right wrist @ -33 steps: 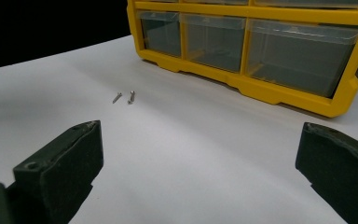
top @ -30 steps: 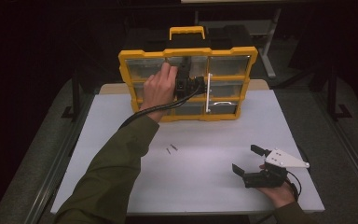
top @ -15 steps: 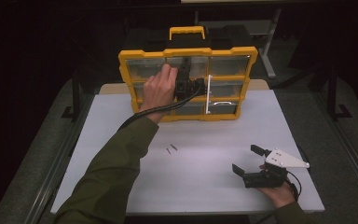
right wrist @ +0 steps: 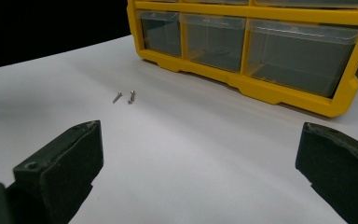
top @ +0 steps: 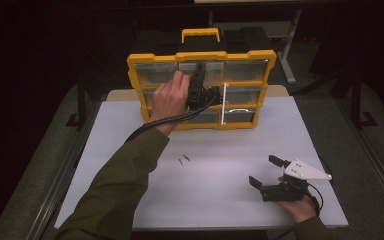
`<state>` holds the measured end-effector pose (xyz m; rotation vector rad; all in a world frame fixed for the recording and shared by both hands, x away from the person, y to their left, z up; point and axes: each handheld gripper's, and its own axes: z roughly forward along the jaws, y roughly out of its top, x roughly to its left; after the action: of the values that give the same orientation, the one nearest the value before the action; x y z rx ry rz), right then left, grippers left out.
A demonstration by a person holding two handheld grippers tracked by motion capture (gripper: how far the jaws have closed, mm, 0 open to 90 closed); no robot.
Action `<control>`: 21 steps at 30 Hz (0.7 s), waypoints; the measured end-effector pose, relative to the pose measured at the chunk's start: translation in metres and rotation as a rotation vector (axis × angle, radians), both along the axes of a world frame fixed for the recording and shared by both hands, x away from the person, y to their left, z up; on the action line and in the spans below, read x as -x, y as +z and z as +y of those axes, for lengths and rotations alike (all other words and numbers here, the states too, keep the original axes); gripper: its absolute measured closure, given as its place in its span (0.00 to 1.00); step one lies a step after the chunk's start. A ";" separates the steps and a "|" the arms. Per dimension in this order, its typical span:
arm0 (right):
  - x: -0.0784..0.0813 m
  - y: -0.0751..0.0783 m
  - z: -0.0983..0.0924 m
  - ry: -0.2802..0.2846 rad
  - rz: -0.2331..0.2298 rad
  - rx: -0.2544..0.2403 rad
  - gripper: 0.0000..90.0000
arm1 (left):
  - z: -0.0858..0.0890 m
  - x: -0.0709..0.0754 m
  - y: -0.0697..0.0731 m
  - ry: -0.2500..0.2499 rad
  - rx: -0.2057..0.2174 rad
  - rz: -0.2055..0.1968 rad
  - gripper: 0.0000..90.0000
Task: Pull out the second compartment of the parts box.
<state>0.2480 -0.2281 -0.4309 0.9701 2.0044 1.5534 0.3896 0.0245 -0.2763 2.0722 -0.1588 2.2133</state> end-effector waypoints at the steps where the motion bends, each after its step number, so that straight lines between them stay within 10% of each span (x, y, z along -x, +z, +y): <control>1: 0.000 0.000 0.000 0.000 -0.001 0.000 0.00 | 0.000 0.000 0.000 -0.002 0.001 0.001 0.89; 21: 0.000 0.000 0.000 0.000 -0.001 0.001 0.00 | 0.001 0.015 0.001 -0.007 -0.008 0.006 0.89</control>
<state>0.2481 -0.2278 -0.4311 0.9695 2.0041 1.5521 0.3743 0.0259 -0.2755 2.0784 -0.1745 2.2064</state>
